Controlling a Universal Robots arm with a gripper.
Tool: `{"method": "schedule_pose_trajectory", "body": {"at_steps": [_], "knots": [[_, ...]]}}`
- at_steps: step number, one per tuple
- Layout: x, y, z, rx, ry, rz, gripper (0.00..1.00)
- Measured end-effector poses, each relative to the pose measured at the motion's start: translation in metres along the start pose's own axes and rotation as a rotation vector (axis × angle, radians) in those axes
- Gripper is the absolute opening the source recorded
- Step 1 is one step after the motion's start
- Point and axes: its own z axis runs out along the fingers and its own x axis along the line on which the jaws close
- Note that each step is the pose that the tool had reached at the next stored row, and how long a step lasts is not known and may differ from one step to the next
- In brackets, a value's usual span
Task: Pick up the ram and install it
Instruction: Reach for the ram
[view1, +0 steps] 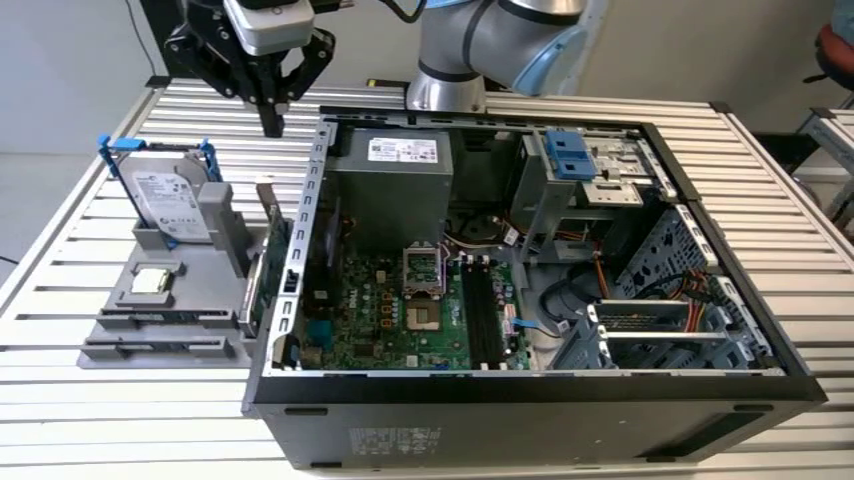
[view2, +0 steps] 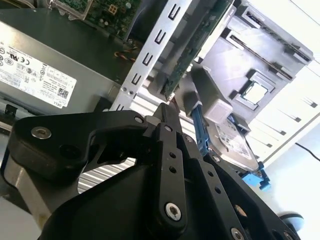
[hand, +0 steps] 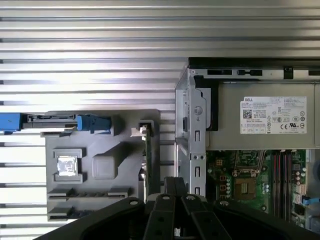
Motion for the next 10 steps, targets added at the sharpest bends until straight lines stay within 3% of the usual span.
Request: {"method": "schedule_pose_trajectory", "body": {"at_steps": [10], "knots": [[0.0205,-0.0005,-0.0004,-0.0002,0.0007,-0.013,0.00]]}}
